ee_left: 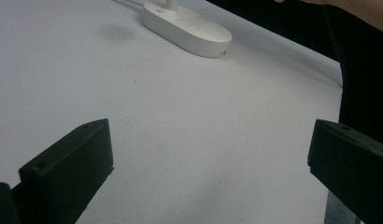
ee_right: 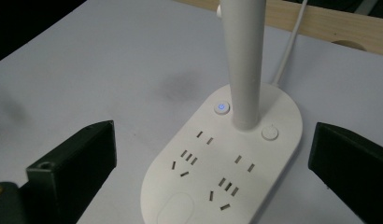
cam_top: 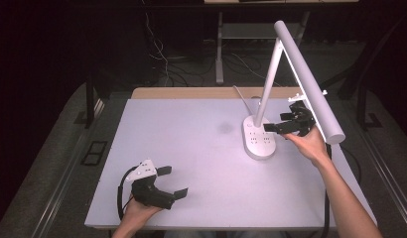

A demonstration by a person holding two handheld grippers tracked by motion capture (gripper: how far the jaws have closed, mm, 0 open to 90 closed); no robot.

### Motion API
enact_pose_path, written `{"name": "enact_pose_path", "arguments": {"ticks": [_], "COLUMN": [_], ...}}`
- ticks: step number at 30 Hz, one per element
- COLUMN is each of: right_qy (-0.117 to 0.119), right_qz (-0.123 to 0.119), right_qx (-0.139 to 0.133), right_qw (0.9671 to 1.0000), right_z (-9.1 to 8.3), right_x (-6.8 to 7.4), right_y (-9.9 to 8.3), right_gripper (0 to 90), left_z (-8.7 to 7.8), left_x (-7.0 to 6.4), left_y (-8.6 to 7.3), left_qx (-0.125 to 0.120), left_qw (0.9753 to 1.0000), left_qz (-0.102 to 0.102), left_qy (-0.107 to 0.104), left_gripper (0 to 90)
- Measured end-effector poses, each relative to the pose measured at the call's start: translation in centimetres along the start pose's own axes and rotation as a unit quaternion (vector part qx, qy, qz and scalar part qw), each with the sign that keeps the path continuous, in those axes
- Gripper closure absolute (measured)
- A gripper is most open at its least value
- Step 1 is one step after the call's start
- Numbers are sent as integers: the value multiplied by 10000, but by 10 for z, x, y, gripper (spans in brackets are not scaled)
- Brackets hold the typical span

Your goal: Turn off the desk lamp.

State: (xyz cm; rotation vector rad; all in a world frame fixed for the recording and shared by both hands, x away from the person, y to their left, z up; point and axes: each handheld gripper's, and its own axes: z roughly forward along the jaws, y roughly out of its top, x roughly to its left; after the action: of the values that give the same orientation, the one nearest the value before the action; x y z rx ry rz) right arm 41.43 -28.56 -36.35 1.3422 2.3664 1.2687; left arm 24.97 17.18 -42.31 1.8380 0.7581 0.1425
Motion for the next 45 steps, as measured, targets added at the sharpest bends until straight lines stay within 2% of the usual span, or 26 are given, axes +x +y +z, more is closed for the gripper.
{"name": "enact_pose_path", "arguments": {"ticks": [1,2,13,15,16,19,26,30,37,39,45], "right_qy": [49,49,37,37,21,-38,-267,-304,-467,-502,-518], "right_qz": [-55,-55,129,143,157,226,204,368,486,507,466], "right_qx": [4,4,73,81,100,111,190,186,255,251,206], "right_qw": [10000,10000,9999,9999,9998,9997,9993,9987,9974,9971,9974], "right_z": [2,2,15,17,20,25,35,41,48,52,56], "right_x": [-3,-3,-25,-26,-29,-30,-31,-36,-46,-49,-48], "right_y": [-1,-1,-3,-3,-4,-3,-1,-1,-5,-7,-6], "right_gripper": [126,126,385,403,445,494,641,744,844,896,899], "left_z": [0,0,1,0,0,0,0,0,-1,-1,-1], "left_x": [0,0,0,1,1,1,1,1,1,1,1], "left_y": [0,0,0,0,0,0,0,0,0,0,0], "left_qx": [2,-1,1,1,0,-6,-2,2,3,-1,-2], "left_qw": [10000,10000,10000,10000,10000,10000,10000,10000,10000,10000,10000], "left_qz": [3,-3,-9,-13,-18,-29,-26,-31,-32,-45,-45], "left_qy": [4,3,-8,-4,0,7,0,-5,-13,-5,-3], "left_gripper": [0,0,0,0,0,0,0,0,0,0,0]}}
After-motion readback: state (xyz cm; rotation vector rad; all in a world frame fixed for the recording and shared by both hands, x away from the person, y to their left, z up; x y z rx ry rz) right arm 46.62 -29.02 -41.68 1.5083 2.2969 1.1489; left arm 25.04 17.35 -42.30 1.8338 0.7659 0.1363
